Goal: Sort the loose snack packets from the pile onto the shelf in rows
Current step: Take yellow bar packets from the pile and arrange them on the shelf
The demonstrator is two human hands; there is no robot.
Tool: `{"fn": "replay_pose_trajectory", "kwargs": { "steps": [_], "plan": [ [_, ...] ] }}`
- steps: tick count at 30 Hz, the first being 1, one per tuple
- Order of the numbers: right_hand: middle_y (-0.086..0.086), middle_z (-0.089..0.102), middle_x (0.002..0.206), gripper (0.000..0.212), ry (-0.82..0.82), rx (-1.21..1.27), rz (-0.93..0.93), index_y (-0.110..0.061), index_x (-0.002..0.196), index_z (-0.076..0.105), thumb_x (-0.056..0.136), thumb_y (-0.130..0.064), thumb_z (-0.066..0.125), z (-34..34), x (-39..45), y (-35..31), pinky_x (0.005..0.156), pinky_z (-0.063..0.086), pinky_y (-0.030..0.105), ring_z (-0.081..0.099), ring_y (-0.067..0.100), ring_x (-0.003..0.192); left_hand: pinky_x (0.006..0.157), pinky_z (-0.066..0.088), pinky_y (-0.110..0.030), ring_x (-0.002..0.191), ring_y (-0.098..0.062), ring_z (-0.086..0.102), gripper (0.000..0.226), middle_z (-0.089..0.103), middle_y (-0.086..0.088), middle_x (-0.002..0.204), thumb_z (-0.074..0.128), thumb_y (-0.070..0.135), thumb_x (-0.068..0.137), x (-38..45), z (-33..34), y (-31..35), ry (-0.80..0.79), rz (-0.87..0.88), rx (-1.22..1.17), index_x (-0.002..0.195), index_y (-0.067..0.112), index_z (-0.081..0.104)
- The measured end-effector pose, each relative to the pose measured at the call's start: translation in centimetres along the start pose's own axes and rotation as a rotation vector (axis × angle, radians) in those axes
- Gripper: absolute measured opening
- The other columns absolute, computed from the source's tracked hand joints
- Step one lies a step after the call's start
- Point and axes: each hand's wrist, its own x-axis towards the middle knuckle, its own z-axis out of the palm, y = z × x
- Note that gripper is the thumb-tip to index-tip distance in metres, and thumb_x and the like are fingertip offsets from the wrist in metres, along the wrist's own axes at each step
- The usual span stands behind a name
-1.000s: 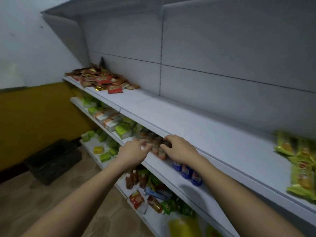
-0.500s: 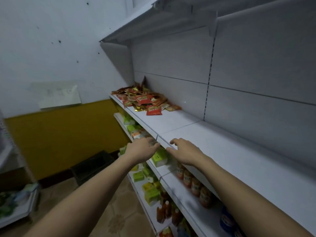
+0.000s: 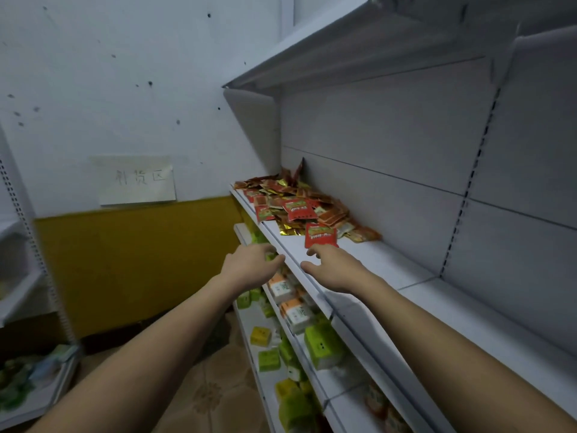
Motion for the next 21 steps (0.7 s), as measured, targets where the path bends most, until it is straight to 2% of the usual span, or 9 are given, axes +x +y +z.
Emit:
{"fn": "replay_pose_trajectory", "kwargs": {
  "steps": [9,12,16,21],
  "plan": [
    [0.007,0.054,0.14,0.051,-0.065,0.001,0.035,-0.018,0.14,0.049,0.098,-0.047,0.051,5.1,14.7,-6.7,0.098,0.049,0.044,0.056,0.025,0.119,0.102,0.047,-0.05,0.124,-0.025,0.057,0.051,0.063,-0.001,0.134,0.043,0.063,0.095,12.9,-2.0,-10.1,-0.02,0.077,0.027,0.135,0.035,0.057],
    [0.007,0.056,0.136,0.049,-0.025,0.048,0.061,-0.018,0.138,0.051,0.097,-0.045,0.052,6.6,19.5,-8.9,0.095,0.051,0.043,0.057,0.025,0.115,0.1,0.049,-0.049,0.121,-0.023,0.058,0.05,0.062,0.001,0.135,0.044,0.062,0.095,16.9,-2.8,-13.7,-0.027,0.098,0.022,0.134,0.034,0.058],
    [0.004,0.055,0.136,0.046,-0.015,0.056,0.072,-0.018,0.136,0.052,0.097,-0.044,0.051,8.9,25.5,-10.9,0.089,0.05,0.037,0.056,0.024,0.116,0.101,0.048,-0.048,0.123,-0.022,0.056,0.047,0.061,0.002,0.136,0.046,0.058,0.096,21.9,-3.2,-17.3,-0.045,0.118,0.004,0.133,0.033,0.059],
    [0.003,0.06,0.129,0.043,-0.003,0.102,0.098,-0.019,0.132,0.054,0.096,-0.042,0.053,11.8,33.3,-11.2,0.091,0.051,0.042,0.058,0.023,0.111,0.095,0.052,-0.046,0.116,-0.02,0.06,0.041,0.063,0.002,0.13,0.049,0.053,0.097,28.9,-1.6,-21.0,-0.017,0.153,-0.056,0.129,0.03,0.062]
  ]
}}
